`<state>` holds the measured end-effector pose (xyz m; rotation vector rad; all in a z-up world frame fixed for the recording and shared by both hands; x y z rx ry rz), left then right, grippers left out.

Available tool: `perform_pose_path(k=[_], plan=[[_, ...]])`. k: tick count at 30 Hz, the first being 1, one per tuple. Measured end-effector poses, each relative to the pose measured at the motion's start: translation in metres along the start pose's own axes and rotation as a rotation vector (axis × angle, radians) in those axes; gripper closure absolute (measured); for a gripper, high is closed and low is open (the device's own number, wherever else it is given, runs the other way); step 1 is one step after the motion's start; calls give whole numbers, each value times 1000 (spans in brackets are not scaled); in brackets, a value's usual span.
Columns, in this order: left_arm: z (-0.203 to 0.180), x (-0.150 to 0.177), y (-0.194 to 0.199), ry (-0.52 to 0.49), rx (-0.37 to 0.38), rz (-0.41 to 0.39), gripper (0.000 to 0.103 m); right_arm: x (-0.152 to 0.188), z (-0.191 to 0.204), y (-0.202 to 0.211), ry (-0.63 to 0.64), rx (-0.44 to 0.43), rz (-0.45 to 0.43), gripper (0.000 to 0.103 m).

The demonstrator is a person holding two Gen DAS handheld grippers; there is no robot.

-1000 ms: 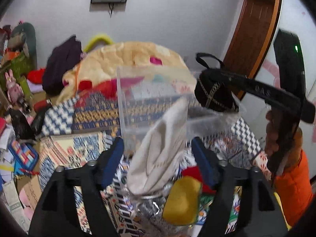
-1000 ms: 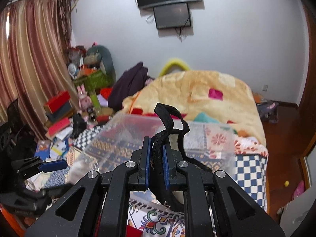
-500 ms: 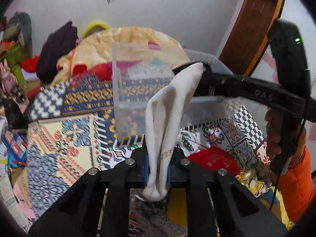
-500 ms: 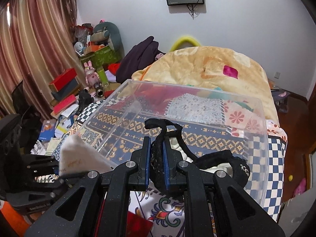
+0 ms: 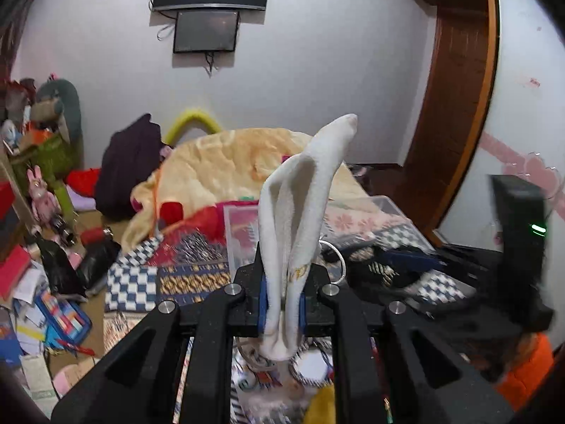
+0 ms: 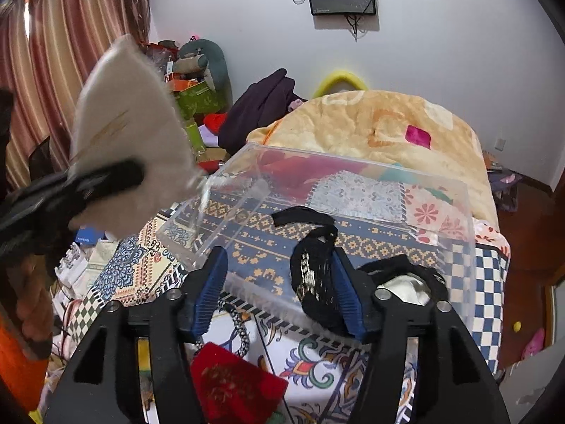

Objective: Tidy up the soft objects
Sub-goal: 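Open both tools to drop the cloth and bag into the clear box, then grasp the yellow-green sponge with the left tool while the right tool grasps the floral scarf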

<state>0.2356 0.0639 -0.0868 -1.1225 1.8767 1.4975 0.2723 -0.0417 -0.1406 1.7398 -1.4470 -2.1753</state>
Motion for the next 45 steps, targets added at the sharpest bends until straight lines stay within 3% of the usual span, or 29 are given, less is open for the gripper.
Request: perform_pose_path(k=[2, 13, 15, 20, 26, 32, 39, 45], plan=[[-1, 0, -10, -15, -26, 8, 91, 1, -3, 8, -4, 22, -16, 33], [-6, 37, -64, -98, -103, 130, 90, 20, -22, 39, -47, 104, -48, 32], [-6, 41, -64, -105, -98, 141, 84, 25, -23, 44, -51, 118, -47, 32], [-8, 46, -49, -89, -70, 138, 47, 39, -23, 54, -61, 143, -42, 28], [-8, 52, -14, -82, -41, 110, 31, 56, -22, 71, -74, 172, -44, 22], [-1, 65, 18, -24, 11, 121, 20, 71, -16, 85, -80, 195, -34, 21], [6, 102, 43, -7, 25, 162, 15, 105, 0, 85, -97, 175, 25, 20], [9, 135, 44, 5, 11, 217, 15, 144, 20, 68, -141, 102, 113, 20]])
Point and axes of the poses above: each gripper's, at about its wrist camera, not at the fingertips, and y roughly against the way its jaws point, z to its left, x to its underside, the point moved 6 cm from there along -y, roughly the way its jaws point, and after that the axes turned 13 degrees about y, right-handed, at the moved point
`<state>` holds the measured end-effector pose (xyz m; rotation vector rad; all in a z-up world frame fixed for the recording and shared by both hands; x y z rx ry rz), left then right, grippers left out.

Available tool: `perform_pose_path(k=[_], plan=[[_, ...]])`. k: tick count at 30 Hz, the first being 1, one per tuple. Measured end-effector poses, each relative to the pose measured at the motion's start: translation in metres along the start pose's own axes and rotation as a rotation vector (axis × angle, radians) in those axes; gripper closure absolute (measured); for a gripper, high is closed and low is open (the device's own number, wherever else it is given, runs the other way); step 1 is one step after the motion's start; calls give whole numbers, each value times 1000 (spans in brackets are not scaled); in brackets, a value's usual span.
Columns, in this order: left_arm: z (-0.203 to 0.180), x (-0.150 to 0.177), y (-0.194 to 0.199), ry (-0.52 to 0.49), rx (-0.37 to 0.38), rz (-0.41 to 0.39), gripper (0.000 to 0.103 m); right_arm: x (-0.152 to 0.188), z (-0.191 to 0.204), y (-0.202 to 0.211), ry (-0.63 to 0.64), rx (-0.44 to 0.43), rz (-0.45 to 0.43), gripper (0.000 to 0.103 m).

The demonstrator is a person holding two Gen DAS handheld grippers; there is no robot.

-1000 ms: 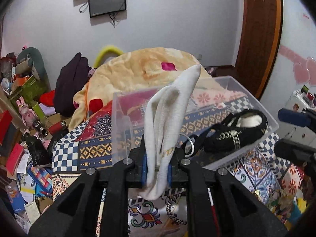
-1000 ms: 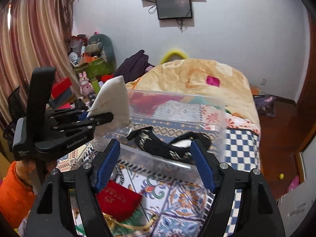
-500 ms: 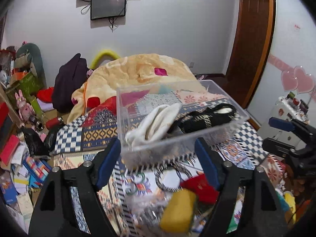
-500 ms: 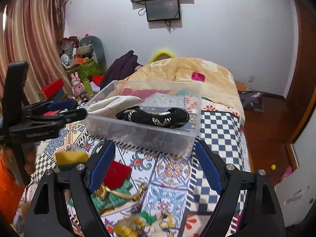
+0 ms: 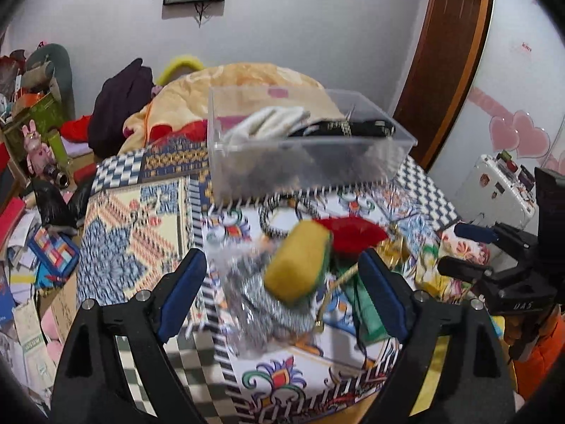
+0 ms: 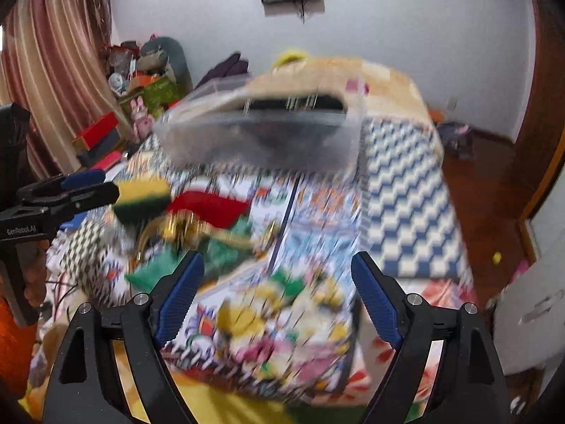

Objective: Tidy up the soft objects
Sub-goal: 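Grasp the yellow-green sponge with the left tool while the right tool grasps the floral scarf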

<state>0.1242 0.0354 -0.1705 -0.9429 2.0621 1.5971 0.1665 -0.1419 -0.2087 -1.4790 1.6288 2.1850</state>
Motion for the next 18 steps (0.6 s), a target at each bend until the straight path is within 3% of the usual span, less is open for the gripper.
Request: perform_pose_path(k=[7, 10, 12, 16, 18], plan=[[4, 13, -11, 27, 1, 14, 16, 23, 6, -5, 21, -1, 65, 20], [2, 10, -13, 21, -1, -2, 29, 29, 4, -4, 21, 8, 71, 20], [1, 8, -14, 22, 13, -4, 38, 31, 4, -3, 26, 21, 65, 26], [-3, 6, -19, 15, 19, -6, 59, 30, 4, 0, 49, 42, 63, 55], [-4, 6, -20, 12, 21, -5, 63, 30, 2, 1, 44, 36, 57, 65]])
Point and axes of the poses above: each gripper's, at about its wrist camera, not at the fingertips, and y roughly against the way its jaws point, z to its left, x to its underside, the point moved 6 cm from there along -y, roughly the way its jaws point, and after that the axes turned 13 degrees about y, right-handed, at the moved point
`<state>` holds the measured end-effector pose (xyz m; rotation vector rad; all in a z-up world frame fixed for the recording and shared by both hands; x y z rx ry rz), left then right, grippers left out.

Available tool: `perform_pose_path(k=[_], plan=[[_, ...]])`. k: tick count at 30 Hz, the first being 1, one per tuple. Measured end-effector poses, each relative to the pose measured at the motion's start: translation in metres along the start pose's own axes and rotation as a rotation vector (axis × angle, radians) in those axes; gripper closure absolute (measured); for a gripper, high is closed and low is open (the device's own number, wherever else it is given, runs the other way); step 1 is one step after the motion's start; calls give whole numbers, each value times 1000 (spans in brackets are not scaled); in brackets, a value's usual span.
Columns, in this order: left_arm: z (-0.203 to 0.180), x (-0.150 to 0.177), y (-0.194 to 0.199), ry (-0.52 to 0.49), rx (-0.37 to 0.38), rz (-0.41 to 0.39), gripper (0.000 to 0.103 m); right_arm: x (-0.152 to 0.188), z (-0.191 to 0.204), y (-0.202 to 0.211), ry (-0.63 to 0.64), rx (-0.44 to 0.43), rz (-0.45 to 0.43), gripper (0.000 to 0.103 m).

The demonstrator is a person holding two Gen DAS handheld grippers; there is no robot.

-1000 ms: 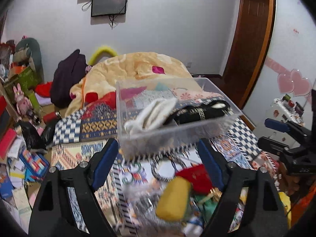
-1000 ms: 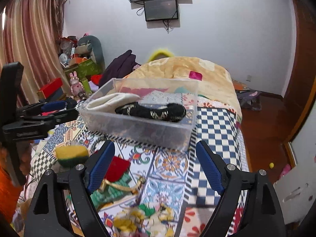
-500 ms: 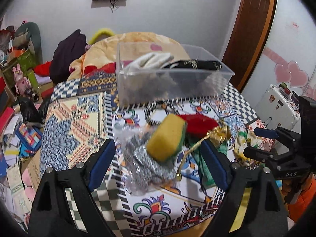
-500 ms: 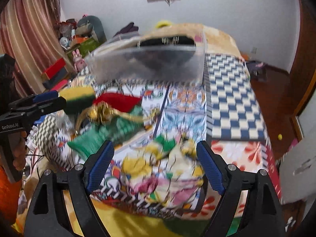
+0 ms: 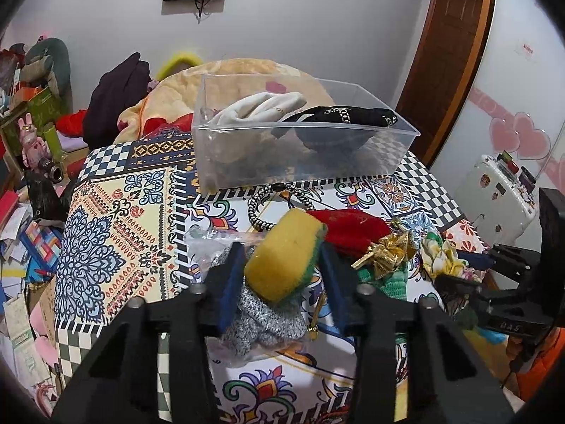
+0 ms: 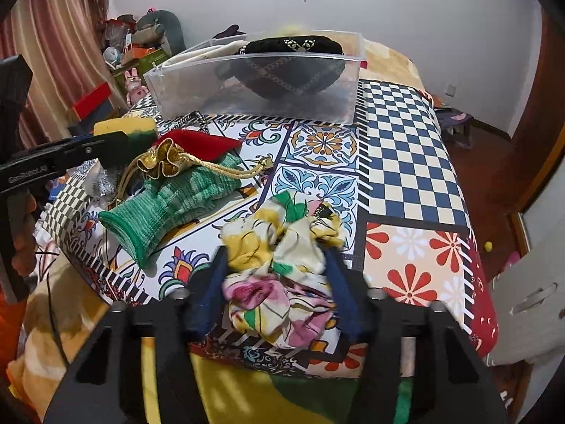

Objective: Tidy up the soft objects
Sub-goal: 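Grasp the yellow-green sponge with the left tool while the right tool grasps the floral scarf, then carry the sponge and scarf over the clear box and open both tools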

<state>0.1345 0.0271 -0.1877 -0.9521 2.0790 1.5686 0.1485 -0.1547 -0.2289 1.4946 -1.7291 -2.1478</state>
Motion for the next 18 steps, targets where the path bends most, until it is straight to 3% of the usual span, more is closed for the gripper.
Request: perform_pose_path(k=[5, 12, 18], plan=[[-1, -4, 6, -6, -1, -29, 68, -6, -6, 4, -18, 13, -25, 77], [-3, -21, 26, -12, 4, -91, 68, -40, -11, 23, -5, 53, -118, 77], [-10, -47, 43, -20, 10, -170, 68, -89, -14, 46, 12, 64, -253, 77]])
Point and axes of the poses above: each gripper's, at about its wrist camera, not at the fingertips, and y roughly against the way its jaws point, z to its left, x to its underside, the point moved 6 cm from there along -y, roughly the way its jaws point, and after that the axes turned 13 degrees about y, right-handed, at the moved point
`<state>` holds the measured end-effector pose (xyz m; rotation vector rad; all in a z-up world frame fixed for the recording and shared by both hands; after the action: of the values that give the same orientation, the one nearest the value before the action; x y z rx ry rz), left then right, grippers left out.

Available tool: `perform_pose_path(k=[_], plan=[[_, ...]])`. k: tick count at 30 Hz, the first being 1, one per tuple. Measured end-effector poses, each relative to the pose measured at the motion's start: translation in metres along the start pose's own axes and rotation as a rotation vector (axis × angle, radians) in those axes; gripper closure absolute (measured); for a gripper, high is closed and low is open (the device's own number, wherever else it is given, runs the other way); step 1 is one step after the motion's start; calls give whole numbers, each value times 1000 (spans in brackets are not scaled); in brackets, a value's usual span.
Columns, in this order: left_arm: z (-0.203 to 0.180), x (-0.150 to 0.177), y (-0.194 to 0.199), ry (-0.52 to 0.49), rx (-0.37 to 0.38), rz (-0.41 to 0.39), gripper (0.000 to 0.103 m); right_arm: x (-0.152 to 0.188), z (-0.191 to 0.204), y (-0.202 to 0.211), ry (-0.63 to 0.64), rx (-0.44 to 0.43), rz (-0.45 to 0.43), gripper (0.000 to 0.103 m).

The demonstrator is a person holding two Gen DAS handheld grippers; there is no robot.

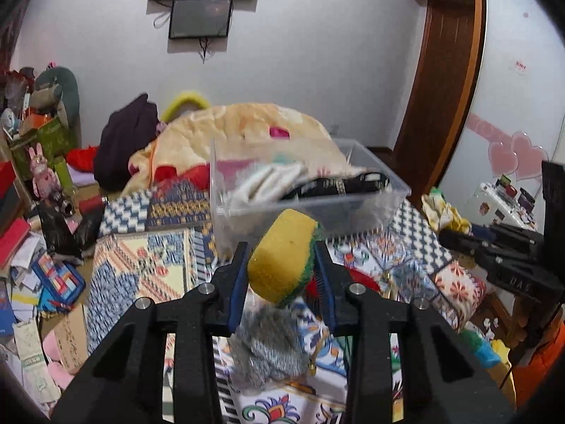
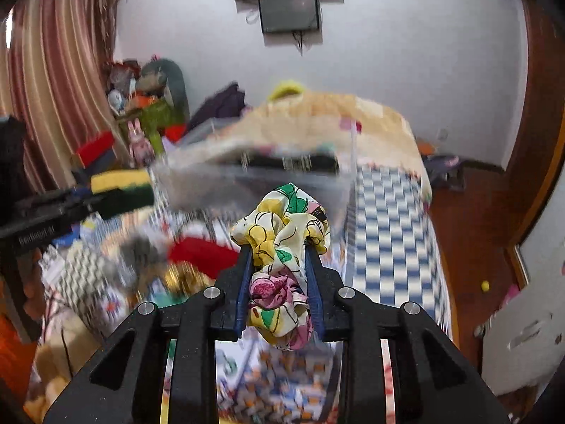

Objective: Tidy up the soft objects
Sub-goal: 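Carry the sponge and scarf over the clear box and open both tools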

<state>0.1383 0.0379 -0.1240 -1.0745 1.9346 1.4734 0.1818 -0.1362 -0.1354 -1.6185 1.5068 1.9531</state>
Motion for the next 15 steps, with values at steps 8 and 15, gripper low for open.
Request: perform_pose_path(k=[8, 15], plan=[[-9, -37, -1, 1, 11, -83, 68, -55, 1, -14, 13, -7, -99, 77], [-1, -58, -29, 20, -17, -82, 68, -70, -5, -42, -2, -12, -97, 77]])
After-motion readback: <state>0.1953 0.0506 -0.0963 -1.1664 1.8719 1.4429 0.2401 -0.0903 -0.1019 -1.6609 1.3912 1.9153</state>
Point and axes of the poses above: each gripper's, at about its wrist camera, not at the fingertips, and y roughly against the way its jaws point, z to its left, x to its underside, the point moved 6 cm from there along -y, roughly the way its jaws point, and after that the axes turned 13 degrees about y, right-handed, at the moved point
